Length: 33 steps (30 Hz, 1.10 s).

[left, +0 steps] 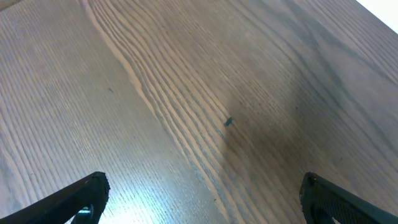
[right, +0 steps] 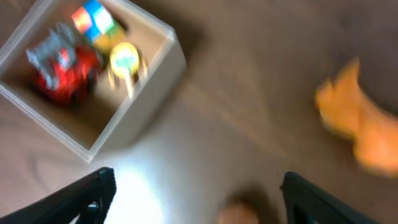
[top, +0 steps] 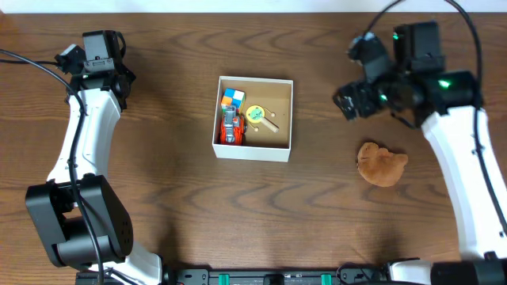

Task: Pack container
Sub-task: 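Move the right gripper down onto the brown plush toy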

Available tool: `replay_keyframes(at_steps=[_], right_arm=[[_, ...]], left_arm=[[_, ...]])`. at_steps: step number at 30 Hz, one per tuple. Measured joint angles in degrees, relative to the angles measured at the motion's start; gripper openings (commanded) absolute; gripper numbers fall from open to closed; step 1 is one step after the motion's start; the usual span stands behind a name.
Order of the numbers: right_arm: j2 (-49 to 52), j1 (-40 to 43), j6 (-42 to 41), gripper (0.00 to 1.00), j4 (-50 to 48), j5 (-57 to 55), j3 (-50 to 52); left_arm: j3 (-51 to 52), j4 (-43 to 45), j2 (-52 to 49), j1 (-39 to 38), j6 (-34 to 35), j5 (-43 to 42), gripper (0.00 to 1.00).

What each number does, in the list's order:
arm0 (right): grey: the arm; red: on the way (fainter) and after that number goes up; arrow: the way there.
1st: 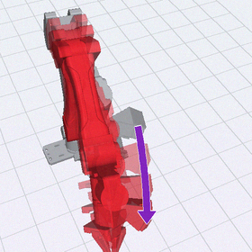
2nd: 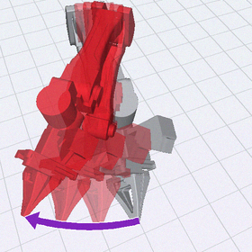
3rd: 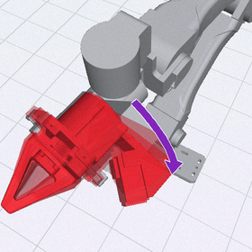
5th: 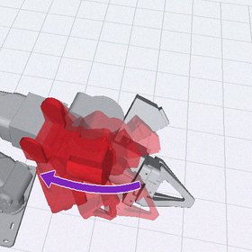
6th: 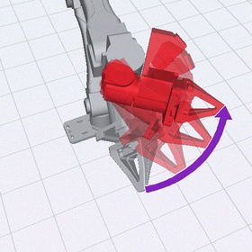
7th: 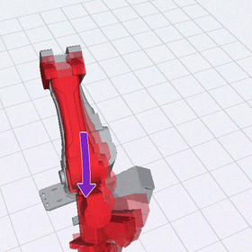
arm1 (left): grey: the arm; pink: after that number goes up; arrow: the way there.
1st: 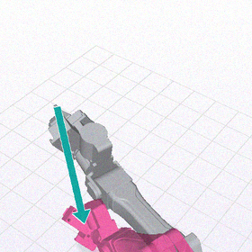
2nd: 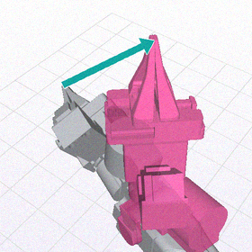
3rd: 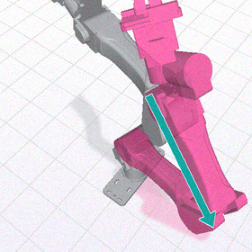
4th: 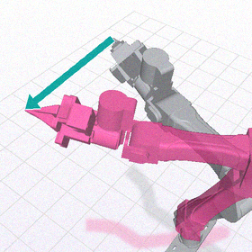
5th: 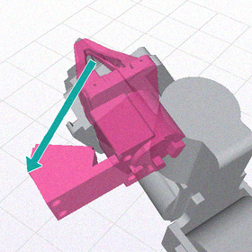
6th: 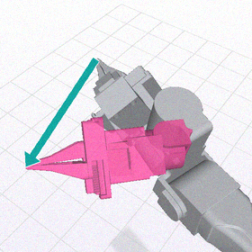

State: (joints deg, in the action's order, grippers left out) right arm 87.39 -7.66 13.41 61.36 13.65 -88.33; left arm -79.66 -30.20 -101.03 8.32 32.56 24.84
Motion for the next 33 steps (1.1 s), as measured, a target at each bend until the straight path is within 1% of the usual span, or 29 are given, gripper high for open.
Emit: replay_keyframes(at_steps=[2, 4, 7, 17, 21, 26, 31, 32, 33], right_arm=[[-0.2, 0.5, -1.4, 0.95, 5.0, -1.6, 0.0], [0.6, 0.7, -2.4, 0.99, 7.6, -2.8, 0.9], [1.7, 0.7, -3.1, 0.99, 9.8, -4.3, 4.2], [2.4, 0.8, 0.1, 0.99, 9.2, -10.5, 19.7], [2.4, 2.3, 0.9, 0.99, 5.8, -13.1, 25.3], [2.4, 5.6, 1.5, 0.99, -3.2, -15.5, 31.6], [2.3, 8.4, 2.0, 0.99, -12.7, -18.2, 34.6], [2.3, 9.2, 2.1, 0.98, -14.6, -18.6, 35.2], [2.3, 9.6, 2.3, 0.92, -16.0, -18.9, 35.6]], left_arm=[[0.0, 0.0, 0.0, 0.0, 0.0, 0.0, 0.98], [0.0, 0.0, 0.0, 0.0, 0.0, 0.0, 0.98], [0.0, 0.0, 0.0, 0.0, 0.0, 0.0, 0.98], [0.0, 0.0, 0.0, 0.0, 0.0, 0.0, 0.98], [0.0, 0.0, 0.0, 0.0, 0.0, 0.0, 0.98], [0.0, 0.0, 0.0, 0.0, 0.0, 0.0, 0.98], [0.0, 0.0, 0.0, 0.0, 0.0, 0.0, 0.98], [0.0, 0.0, 0.0, 0.0, 0.0, 0.0, 0.98], [0.0, 0.0, 0.0, 0.0, 0.0, 0.0, 0.98]])
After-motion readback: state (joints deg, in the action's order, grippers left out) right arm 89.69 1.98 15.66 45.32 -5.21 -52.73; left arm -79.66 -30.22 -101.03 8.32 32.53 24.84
